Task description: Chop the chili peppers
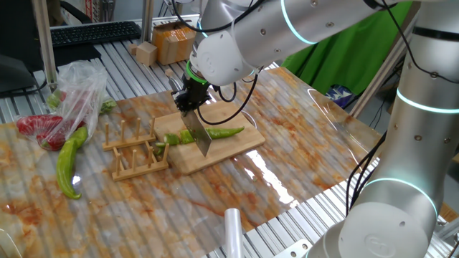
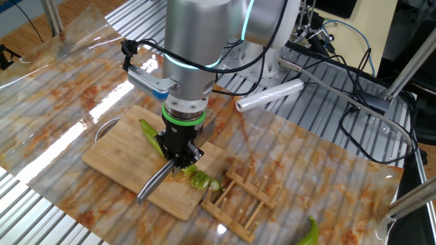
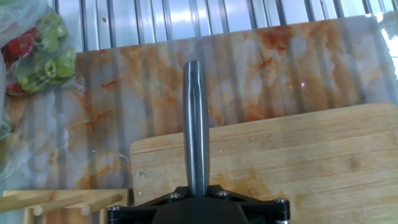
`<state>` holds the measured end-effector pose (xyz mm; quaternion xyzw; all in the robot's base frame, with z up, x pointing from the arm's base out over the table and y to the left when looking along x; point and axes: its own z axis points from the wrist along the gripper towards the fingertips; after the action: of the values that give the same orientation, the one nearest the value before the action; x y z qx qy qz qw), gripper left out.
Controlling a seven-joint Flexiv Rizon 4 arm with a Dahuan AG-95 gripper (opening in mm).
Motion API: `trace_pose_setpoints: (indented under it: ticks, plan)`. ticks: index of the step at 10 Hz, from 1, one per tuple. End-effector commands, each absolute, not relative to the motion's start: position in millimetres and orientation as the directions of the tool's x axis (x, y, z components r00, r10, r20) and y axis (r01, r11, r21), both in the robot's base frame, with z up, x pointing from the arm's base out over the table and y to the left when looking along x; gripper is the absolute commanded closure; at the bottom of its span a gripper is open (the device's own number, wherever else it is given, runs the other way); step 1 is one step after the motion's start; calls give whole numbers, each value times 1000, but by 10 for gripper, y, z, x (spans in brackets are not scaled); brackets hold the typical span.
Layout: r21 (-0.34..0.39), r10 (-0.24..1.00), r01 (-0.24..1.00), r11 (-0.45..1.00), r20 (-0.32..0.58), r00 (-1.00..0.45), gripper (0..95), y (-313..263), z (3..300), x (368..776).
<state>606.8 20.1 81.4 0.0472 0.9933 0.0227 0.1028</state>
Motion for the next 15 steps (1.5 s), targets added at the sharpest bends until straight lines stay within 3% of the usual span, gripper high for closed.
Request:
trace_pose_setpoints:
  ticks: [1, 9, 11, 13, 15]
  plan:
    - [52, 99, 90, 995, -205, -974, 950, 198, 818, 6066]
    - [40, 76, 69, 997, -210, -975, 950, 187, 797, 6059]
    - [38, 71, 64, 997, -225, -972, 950, 174, 645, 6035]
    - [54, 92, 81, 995, -271, -958, 950, 227, 283, 6049]
    - [37, 95, 88, 995, -265, -960, 950, 233, 221, 6051]
